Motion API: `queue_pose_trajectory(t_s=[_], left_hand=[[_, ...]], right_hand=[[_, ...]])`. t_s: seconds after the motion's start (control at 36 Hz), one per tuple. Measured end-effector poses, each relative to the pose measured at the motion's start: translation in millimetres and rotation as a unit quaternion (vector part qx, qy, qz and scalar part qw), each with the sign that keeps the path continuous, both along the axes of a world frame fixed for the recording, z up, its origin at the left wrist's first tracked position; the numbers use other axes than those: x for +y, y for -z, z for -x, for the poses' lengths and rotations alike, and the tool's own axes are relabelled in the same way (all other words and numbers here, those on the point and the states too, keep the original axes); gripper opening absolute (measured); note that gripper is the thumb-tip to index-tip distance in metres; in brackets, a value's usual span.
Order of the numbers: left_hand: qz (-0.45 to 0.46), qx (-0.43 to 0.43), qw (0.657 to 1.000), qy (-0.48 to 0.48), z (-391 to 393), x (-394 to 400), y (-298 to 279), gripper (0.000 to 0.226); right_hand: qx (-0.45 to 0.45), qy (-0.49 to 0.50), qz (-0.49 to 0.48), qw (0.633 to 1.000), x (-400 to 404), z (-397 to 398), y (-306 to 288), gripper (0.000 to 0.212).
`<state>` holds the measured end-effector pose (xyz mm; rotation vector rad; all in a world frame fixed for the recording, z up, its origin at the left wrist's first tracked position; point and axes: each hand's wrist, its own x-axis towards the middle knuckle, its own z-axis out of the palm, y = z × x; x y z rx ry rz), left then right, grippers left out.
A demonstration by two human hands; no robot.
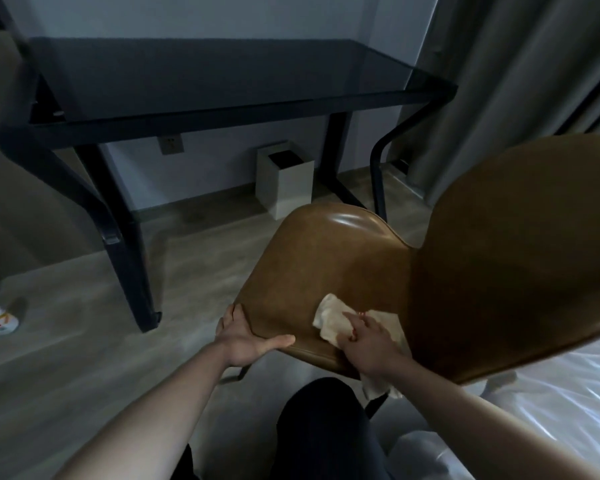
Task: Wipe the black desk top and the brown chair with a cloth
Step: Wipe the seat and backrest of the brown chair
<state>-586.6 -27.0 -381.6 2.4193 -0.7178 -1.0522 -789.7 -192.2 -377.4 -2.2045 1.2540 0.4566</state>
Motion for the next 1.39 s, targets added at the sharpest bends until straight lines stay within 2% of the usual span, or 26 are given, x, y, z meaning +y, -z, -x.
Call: queue_pose_trajectory(t_s=[0.33,0.53,0.72,0.83,1.0,1.06,1.11,1.19,1.25,1.33,1.39], left_hand=[[0.018,0.027,0.999,-0.01,-9.1,-5.7,12.9,0.171],[0.028,0.027,0.999,-0.012,-11.7,-7.9,20.0,0.168],[0.018,0.027,0.999,-0.012,-7.9,-5.8,10.7,0.172],[0.018,0.026,0.999,-0.028,3.0,-0.6,1.9,0.171],[0.09,0.078,0.976,-0.184,40.7,17.2,14.5,0.162],[0.109,0.107,0.958,-0.241,54.0,18.1,22.7,0.15],[0.112,0.115,0.959,-0.235,65.5,17.3,21.7,0.117],[0.149,0.077,0.967,-0.193,72.2,13.8,15.9,0.067],[0.159,0.074,0.967,-0.186,69.6,11.8,16.0,0.061],[0.158,0.074,0.967,-0.185,56.5,9.2,23.0,0.074],[0.165,0.067,0.965,-0.195,43.9,4.3,26.7,0.072]], right_hand=[[-0.038,-0.023,0.041,0.998,-40.5,-82.0,8.5,0.066],[-0.05,-0.017,0.031,0.998,-73.8,-132.8,13.6,0.081],[-0.056,-0.09,0.059,0.993,-49.1,-83.7,2.1,0.067],[-0.064,-0.094,0.054,0.992,-17.0,-41.5,-0.9,0.062],[-0.134,-0.02,0.051,0.989,14.8,21.2,-12.0,0.056],[-0.186,-0.006,0.064,0.981,27.6,41.9,-15.0,0.053],[-0.225,-0.004,0.069,0.972,39.7,58.8,-14.2,0.057],[-0.24,-0.004,0.079,0.968,50.7,66.0,-11.0,0.063],[-0.248,0.016,0.076,0.966,51.9,59.0,-9.1,0.061],[-0.267,0.025,0.077,0.96,48.0,43.1,-1.4,0.059],[-0.266,0.024,0.08,0.96,44.2,30.4,3.3,0.058]])
